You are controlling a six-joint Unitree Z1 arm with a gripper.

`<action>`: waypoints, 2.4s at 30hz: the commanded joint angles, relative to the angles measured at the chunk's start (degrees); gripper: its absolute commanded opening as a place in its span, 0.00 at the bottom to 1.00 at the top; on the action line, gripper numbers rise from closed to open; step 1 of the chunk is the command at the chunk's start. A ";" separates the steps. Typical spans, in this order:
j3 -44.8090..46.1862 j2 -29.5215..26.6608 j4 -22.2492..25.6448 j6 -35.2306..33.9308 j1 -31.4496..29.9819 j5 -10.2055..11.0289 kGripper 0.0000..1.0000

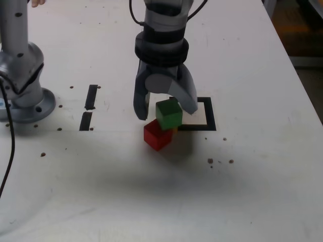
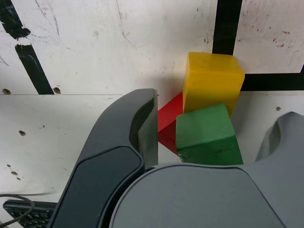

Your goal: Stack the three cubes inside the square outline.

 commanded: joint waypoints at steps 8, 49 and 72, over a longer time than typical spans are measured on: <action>0.58 -0.04 -0.26 -1.24 -0.49 0.06 0.66; 1.61 -11.96 12.01 -2.59 8.05 7.29 0.15; 11.25 -6.16 -5.01 6.06 24.74 6.78 0.15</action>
